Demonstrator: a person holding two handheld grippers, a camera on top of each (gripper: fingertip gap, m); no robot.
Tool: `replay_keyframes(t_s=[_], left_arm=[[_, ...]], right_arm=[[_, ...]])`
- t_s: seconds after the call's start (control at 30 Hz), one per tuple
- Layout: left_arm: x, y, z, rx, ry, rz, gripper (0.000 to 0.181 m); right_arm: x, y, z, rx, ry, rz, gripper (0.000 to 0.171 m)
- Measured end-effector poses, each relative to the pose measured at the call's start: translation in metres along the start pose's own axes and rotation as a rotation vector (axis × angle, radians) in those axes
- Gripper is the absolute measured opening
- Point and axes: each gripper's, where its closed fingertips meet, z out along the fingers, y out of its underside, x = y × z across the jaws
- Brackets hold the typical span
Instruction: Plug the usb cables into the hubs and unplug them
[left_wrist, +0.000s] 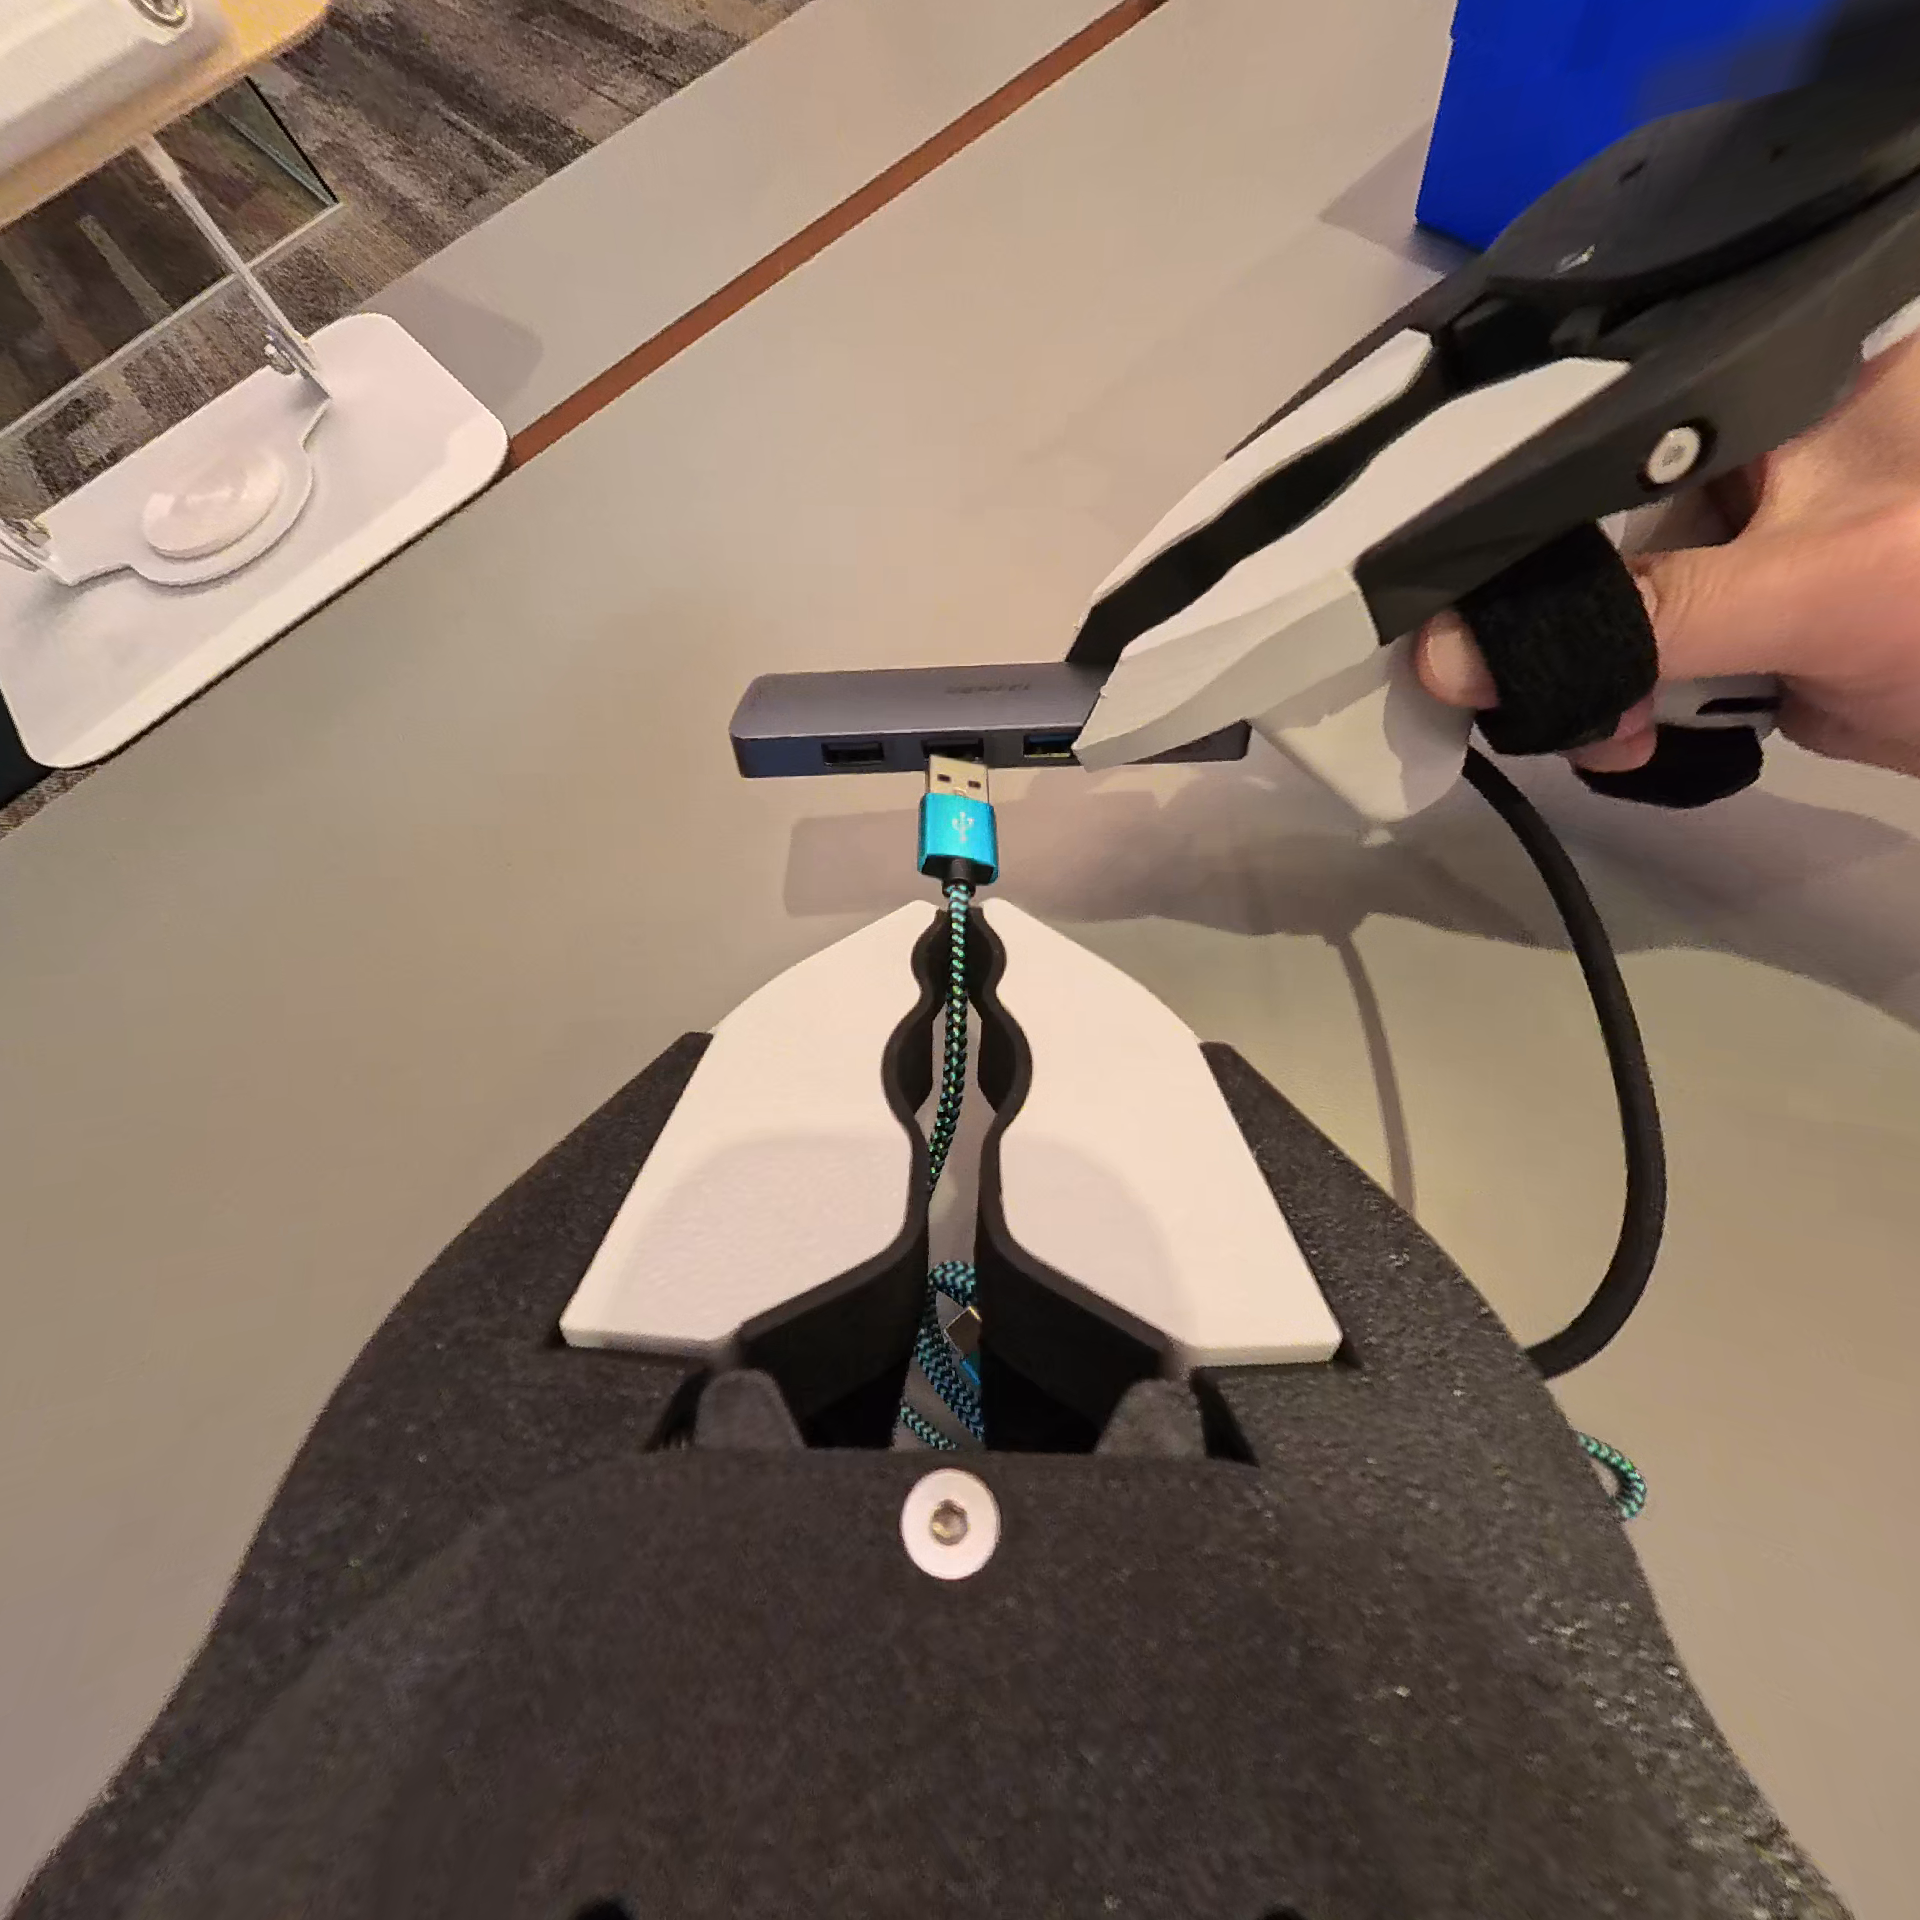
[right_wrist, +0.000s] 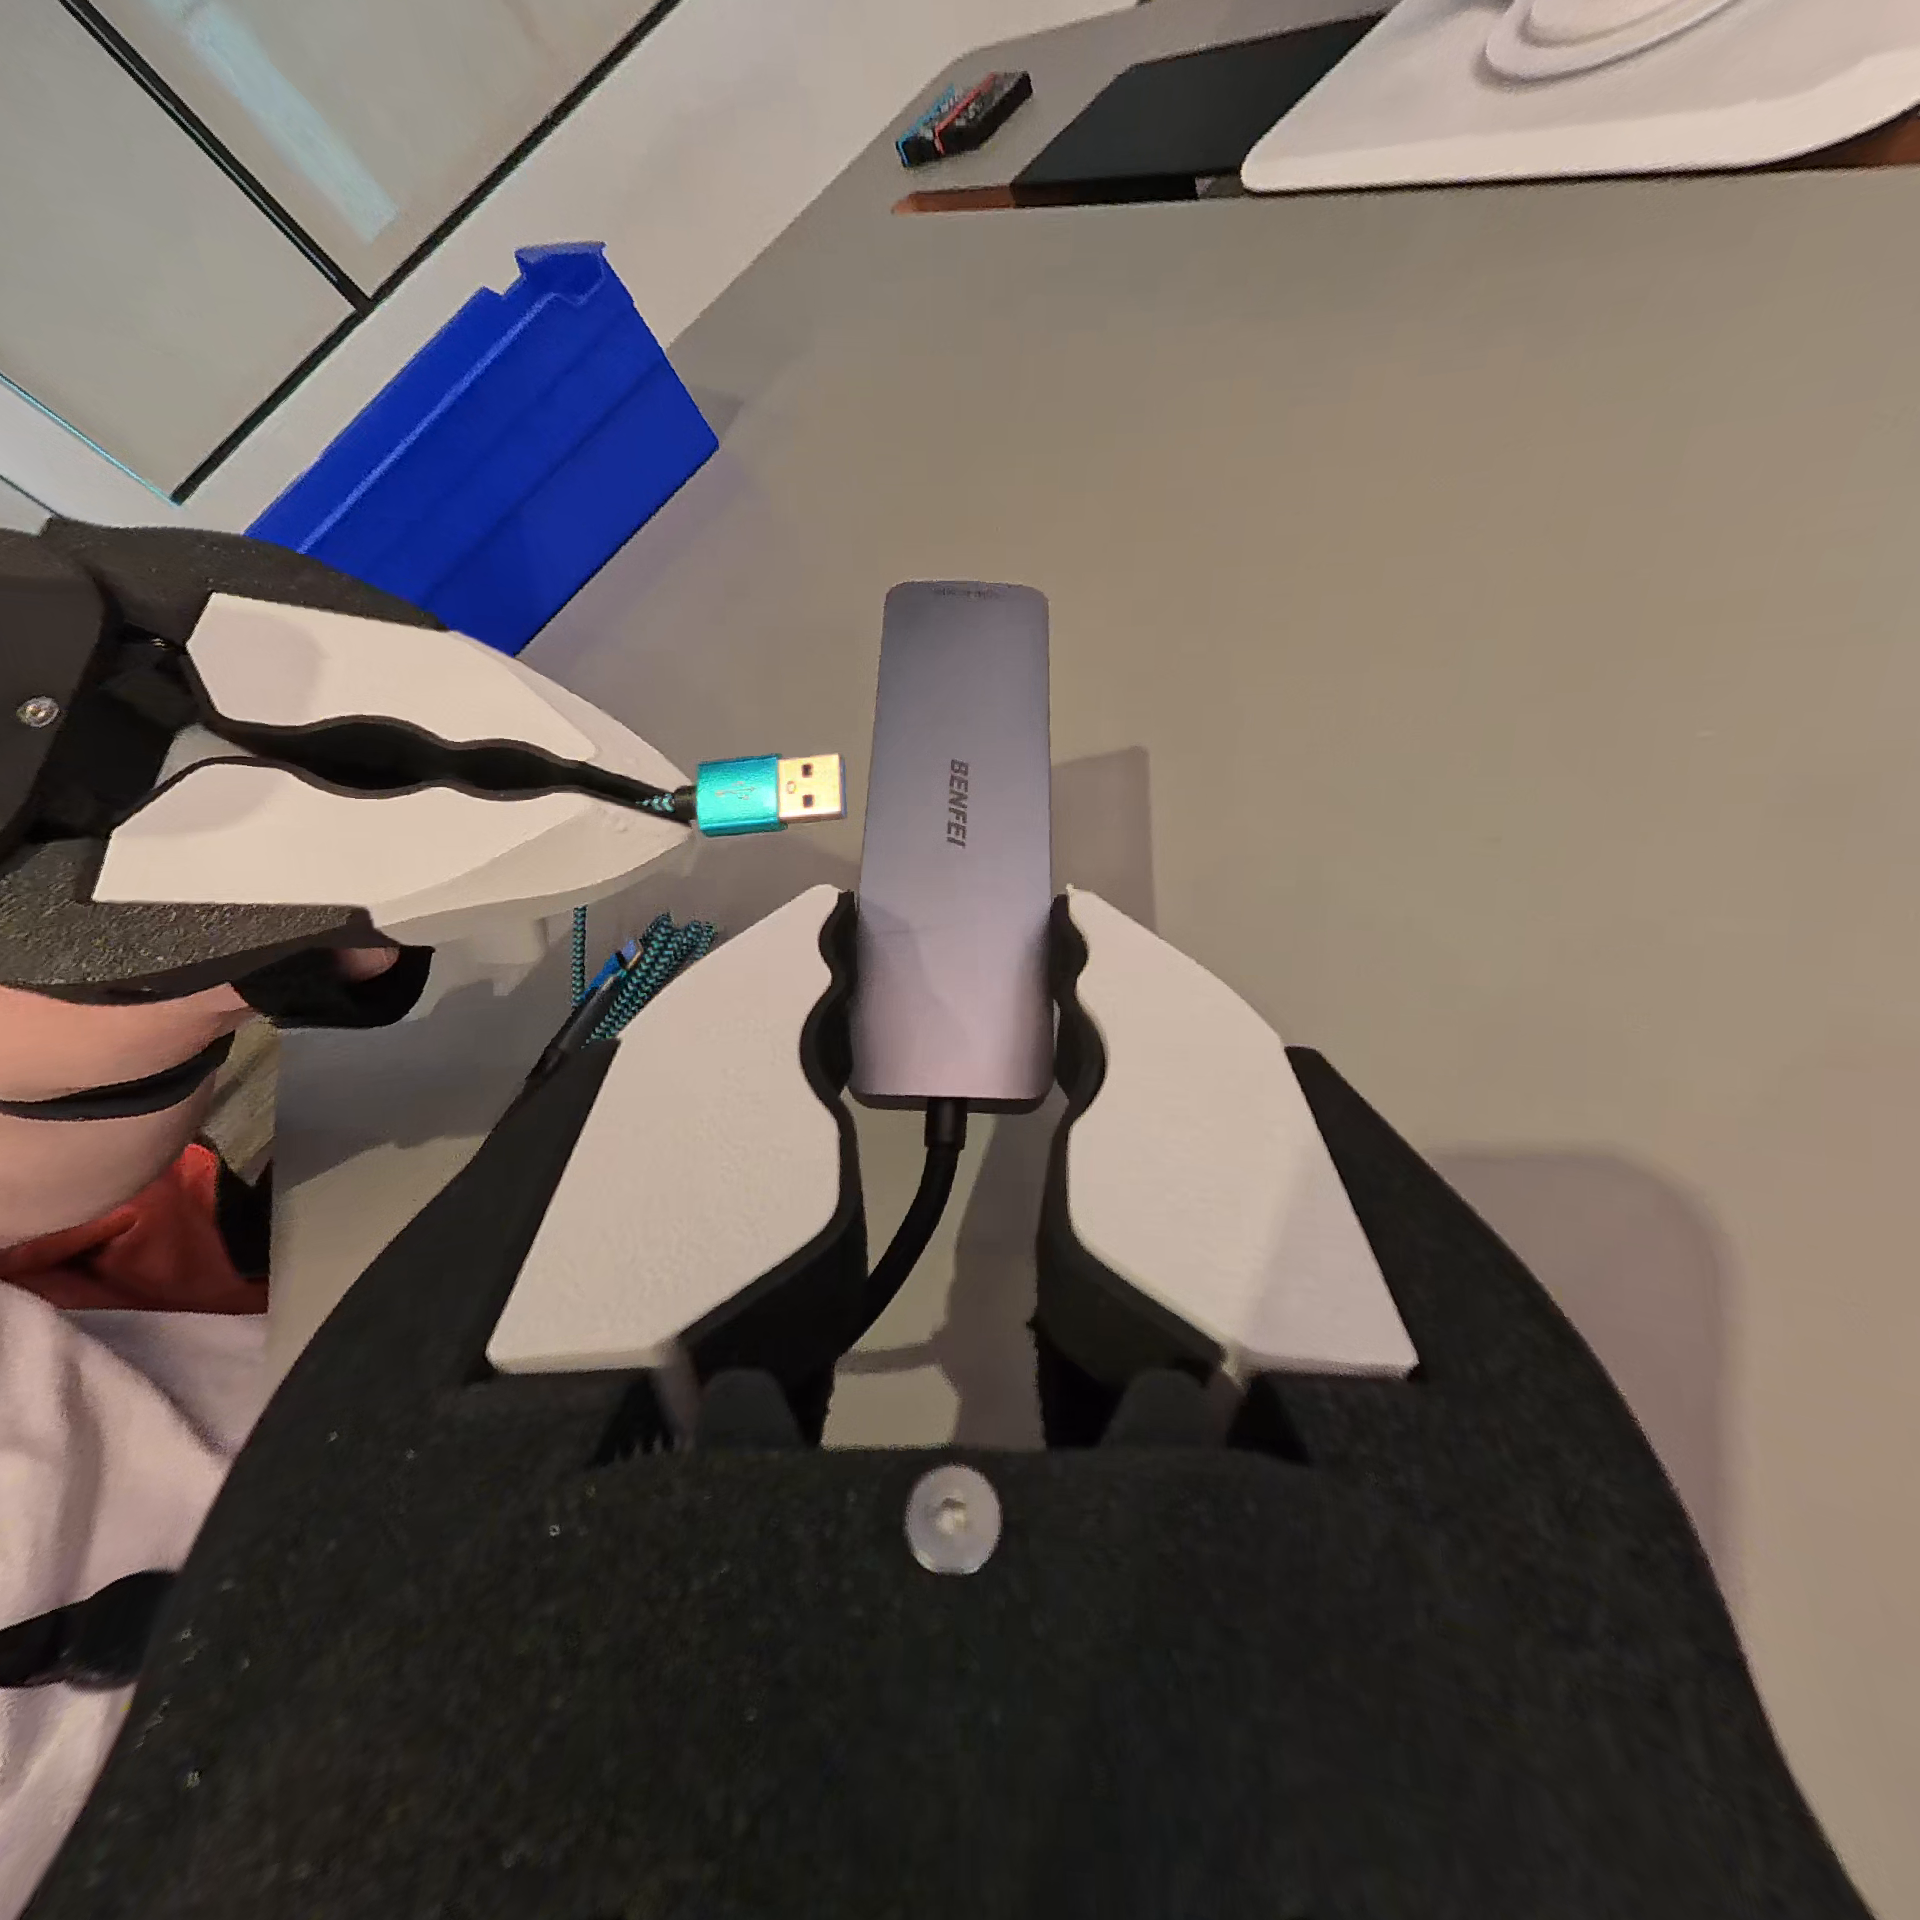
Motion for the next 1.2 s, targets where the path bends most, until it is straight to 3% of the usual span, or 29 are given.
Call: replay_keyframes(t_s=[0.53,1.2], left_arm=[[-0.004,-0.006,-0.003,0.044,0.001,-0.046,0.003],[-0.003,-0.008,-0.004,0.059,0.013,-0.057,0.003]], right_arm=[[-0.008,-0.011,-0.002,0.155,0.077,-0.150,0.035],[-0.014,-0.014,-0.004,0.210,0.158,-0.247,0.035]])
